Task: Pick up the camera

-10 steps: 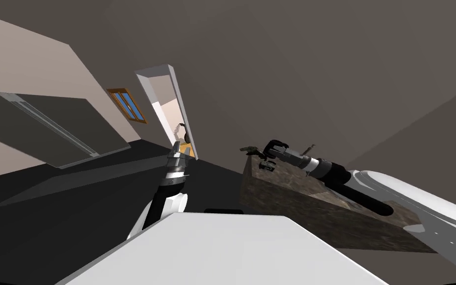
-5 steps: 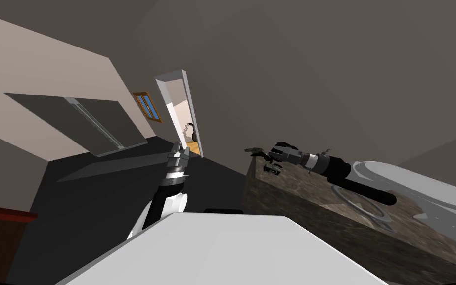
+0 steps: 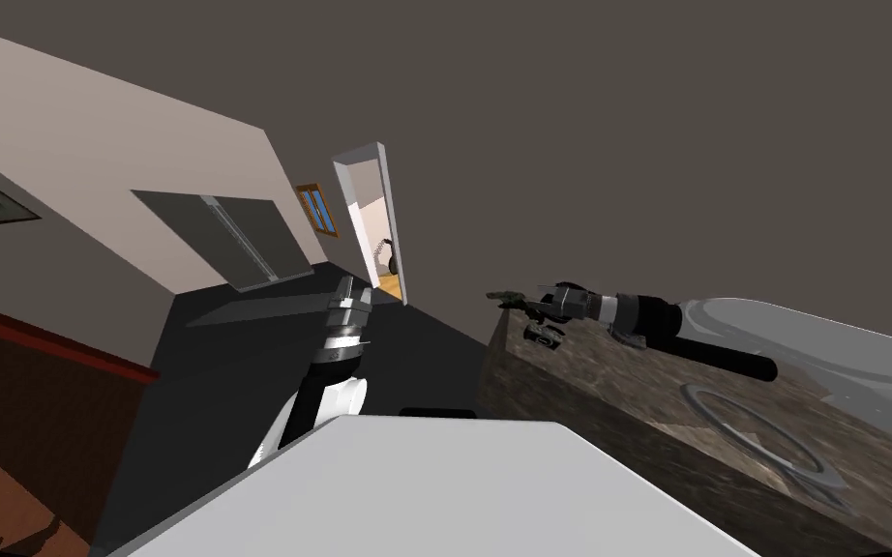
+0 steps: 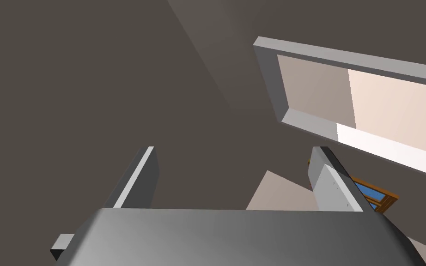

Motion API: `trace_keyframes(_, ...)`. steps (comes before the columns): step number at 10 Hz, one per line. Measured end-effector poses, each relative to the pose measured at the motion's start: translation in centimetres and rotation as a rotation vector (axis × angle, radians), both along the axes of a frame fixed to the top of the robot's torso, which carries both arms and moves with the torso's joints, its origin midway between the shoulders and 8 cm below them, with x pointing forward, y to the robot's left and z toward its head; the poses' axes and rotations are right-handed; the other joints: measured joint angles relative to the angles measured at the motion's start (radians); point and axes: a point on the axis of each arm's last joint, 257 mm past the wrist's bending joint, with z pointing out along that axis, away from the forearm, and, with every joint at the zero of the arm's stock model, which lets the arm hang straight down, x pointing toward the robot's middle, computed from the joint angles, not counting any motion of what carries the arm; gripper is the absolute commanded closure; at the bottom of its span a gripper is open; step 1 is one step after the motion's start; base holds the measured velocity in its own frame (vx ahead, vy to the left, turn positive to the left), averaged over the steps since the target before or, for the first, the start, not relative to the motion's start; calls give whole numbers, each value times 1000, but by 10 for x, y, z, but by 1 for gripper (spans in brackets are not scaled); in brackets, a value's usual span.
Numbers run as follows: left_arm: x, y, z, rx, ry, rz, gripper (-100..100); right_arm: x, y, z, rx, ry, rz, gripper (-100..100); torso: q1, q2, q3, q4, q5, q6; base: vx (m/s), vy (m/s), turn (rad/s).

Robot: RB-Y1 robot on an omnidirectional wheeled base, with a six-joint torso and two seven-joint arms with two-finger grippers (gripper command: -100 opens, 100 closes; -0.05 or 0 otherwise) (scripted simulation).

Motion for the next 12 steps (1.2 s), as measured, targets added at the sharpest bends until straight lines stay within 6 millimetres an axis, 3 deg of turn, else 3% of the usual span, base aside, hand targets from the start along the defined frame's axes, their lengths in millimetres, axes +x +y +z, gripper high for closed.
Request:
trace_keyframes(5, 0, 0, 0, 0, 0, 0, 0, 5, -38, -33, -243, 82, 7, -100, -1, 1, 1, 0, 0, 0, -48, -42, 264)
trace_keyframes(11, 0, 0, 0, 0, 0, 0, 0, -8, -108, -87, -496, 236, -7, -100, -2, 0, 0, 0, -1, 0, -39, -55, 263)
trace_keyframes(12, 0, 0, 0, 0, 0, 0, 0, -13, -127, -98, -540, 281, -14, -100, -4, -1, -1, 0, -1, 0, -20, -67, 149)
